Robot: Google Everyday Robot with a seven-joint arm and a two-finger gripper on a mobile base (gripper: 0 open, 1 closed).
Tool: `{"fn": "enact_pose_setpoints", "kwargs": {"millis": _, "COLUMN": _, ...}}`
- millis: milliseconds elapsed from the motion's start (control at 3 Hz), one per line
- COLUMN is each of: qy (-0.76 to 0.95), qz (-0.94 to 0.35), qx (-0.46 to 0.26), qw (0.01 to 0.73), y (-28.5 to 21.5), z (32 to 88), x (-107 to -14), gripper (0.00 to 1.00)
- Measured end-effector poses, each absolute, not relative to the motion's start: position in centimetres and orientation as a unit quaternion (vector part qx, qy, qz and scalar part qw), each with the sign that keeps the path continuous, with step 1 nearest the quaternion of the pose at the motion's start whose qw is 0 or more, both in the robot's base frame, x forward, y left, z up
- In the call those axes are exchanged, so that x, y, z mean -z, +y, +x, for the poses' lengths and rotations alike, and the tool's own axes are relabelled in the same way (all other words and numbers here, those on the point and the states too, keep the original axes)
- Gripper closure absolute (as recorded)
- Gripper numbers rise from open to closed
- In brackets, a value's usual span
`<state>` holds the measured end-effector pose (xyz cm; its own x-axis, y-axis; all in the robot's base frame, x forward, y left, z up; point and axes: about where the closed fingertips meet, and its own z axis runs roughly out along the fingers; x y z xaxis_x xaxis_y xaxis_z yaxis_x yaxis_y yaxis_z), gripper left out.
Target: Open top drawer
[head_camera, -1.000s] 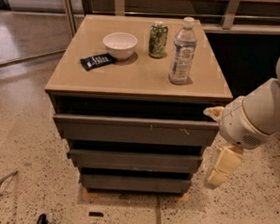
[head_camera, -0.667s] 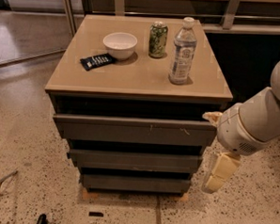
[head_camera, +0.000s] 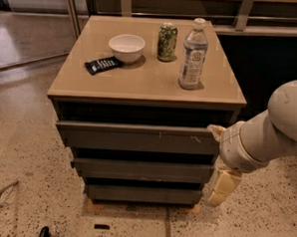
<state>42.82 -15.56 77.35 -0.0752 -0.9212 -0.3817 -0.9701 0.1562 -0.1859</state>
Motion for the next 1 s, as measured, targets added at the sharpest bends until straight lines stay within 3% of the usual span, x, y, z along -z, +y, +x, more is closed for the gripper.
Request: {"fn": "enact_pose_setpoints", "kwargs": {"millis": 1000, "qy": 0.706, "qz": -0.649, "qx": -0.067, "qw": 0.275, "y": -14.9, "z": 49.0, "x": -70.0, "gripper": 0.0}}
